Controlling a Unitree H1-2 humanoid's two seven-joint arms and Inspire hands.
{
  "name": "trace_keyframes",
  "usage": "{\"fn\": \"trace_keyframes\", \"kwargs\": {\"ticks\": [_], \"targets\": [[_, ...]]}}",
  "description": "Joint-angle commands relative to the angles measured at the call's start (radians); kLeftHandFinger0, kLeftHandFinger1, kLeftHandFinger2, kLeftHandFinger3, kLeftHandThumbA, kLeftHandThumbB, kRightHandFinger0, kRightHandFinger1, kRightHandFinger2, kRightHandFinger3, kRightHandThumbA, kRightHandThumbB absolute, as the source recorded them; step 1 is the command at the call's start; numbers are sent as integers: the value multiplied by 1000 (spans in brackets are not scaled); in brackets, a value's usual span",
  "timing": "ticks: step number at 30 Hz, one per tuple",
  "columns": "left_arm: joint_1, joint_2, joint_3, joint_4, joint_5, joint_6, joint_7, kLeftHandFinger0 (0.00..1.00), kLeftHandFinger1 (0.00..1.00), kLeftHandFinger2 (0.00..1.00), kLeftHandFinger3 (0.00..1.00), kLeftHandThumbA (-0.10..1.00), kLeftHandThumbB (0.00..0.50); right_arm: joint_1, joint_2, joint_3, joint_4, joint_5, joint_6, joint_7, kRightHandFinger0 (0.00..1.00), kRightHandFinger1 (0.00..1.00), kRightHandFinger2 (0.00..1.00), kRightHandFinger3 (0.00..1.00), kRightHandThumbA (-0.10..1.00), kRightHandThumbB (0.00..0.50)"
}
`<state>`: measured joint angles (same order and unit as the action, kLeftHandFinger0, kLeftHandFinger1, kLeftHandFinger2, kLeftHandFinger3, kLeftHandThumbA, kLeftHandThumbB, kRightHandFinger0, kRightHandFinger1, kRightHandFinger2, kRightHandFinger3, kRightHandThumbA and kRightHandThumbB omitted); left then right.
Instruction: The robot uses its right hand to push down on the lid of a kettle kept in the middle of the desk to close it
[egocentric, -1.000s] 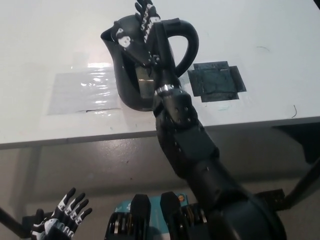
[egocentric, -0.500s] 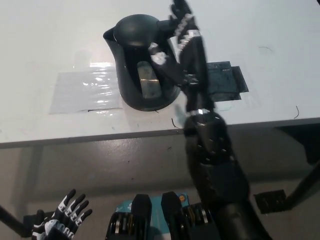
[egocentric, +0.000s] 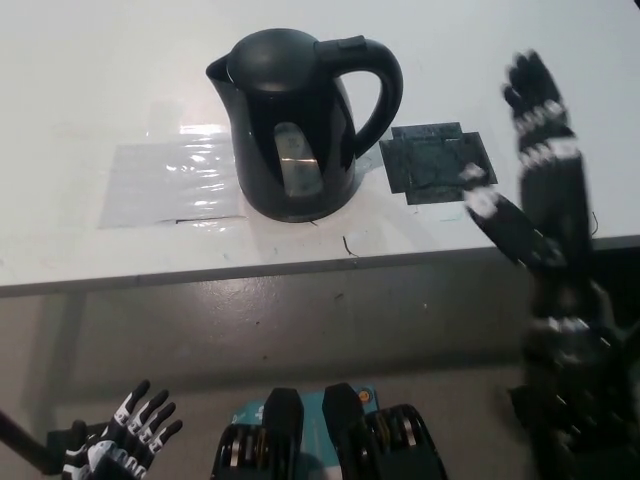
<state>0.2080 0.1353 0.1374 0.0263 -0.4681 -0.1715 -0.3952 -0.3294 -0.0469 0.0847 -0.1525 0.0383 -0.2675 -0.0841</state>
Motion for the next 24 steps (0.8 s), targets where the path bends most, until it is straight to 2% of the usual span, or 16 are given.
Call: {"fn": "trace_keyframes", "kwargs": {"ticks": [1, 2, 3, 4, 5, 6, 7, 10, 12, 13, 15, 19, 21, 24], "targets": [[15, 47, 69, -17, -48, -40, 0, 1000, 1000, 1000, 1000, 1000, 500, 129, -115, 38, -429, 158, 171, 111, 1000, 1000, 1000, 1000, 320, 366], [15, 45, 72, -15, -49, -42, -1, 1000, 1000, 1000, 1000, 1000, 500, 126, -117, 41, -428, 159, 174, 111, 1000, 1000, 1000, 1000, 317, 366], [17, 40, 75, -14, -52, -42, 0, 1000, 1000, 1000, 1000, 1000, 500, 143, -117, 38, -422, 164, 169, 107, 1000, 1000, 1000, 1000, 268, 367], [17, 38, 78, -14, -47, -44, 2, 1000, 1000, 1000, 1000, 1000, 500, 169, -117, 34, -408, 153, 158, 102, 1000, 1000, 1000, 1000, 219, 384], [16, 35, 80, -14, -43, -42, 5, 1000, 1000, 1000, 1000, 1000, 500, 180, -117, 30, -401, 146, 157, 98, 1000, 1000, 1000, 1000, 215, 386], [15, 32, 85, -11, -42, -43, 2, 1000, 1000, 1000, 1000, 1000, 497, 193, -112, 24, -390, 127, 161, 91, 1000, 1000, 1000, 1000, 215, 417], [11, 32, 89, 0, -49, -52, -13, 1000, 1000, 1000, 1000, 1000, 493, 230, -101, 4, -345, 78, 146, 69, 1000, 1000, 1000, 1000, 187, 424], [14, 31, 95, -5, -42, -44, -15, 1000, 1000, 1000, 1000, 1000, 493, 258, -91, -13, -280, 60, 110, 60, 1000, 1000, 1000, 1000, 120, 405], [11, 32, 95, -4, -39, -40, -15, 1000, 1000, 1000, 1000, 1000, 499, 271, -88, -32, -184, 67, 65, 60, 1000, 1000, 1000, 1000, 30, 382], [9, 33, 94, -3, -37, -38, -15, 1000, 1000, 1000, 1000, 1000, 500, 275, -84, -39, -149, 69, 49, 55, 1000, 1000, 1000, 1000, 11, 387], [10, 31, 94, -12, -35, -28, -10, 1000, 1000, 1000, 1000, 1000, 500, 268, -63, -79, 78, 104, -49, 46, 1000, 1000, 1000, 1000, -62, 359], [-13, 24, 81, 8, -25, -26, -10, 1000, 1000, 1000, 1000, 1000, 500, 262, -53, -125, 222, 129, -124, 54, 1000, 1000, 1000, 1000, -47, 361], [-24, 19, 85, 22, -29, -41, -12, 1000, 1000, 1000, 1000, 1000, 500, 233, -59, -134, 302, 128, -123, 70, 1000, 1000, 1000, 1000, 12, 362], [-33, 14, 87, 20, -47, -36, -15, 1000, 1000, 1000, 1000, 1000, 500, 202, -63, -159, 356, 137, -118, 76, 1000, 1000, 1000, 1000, -21, 357]]}}
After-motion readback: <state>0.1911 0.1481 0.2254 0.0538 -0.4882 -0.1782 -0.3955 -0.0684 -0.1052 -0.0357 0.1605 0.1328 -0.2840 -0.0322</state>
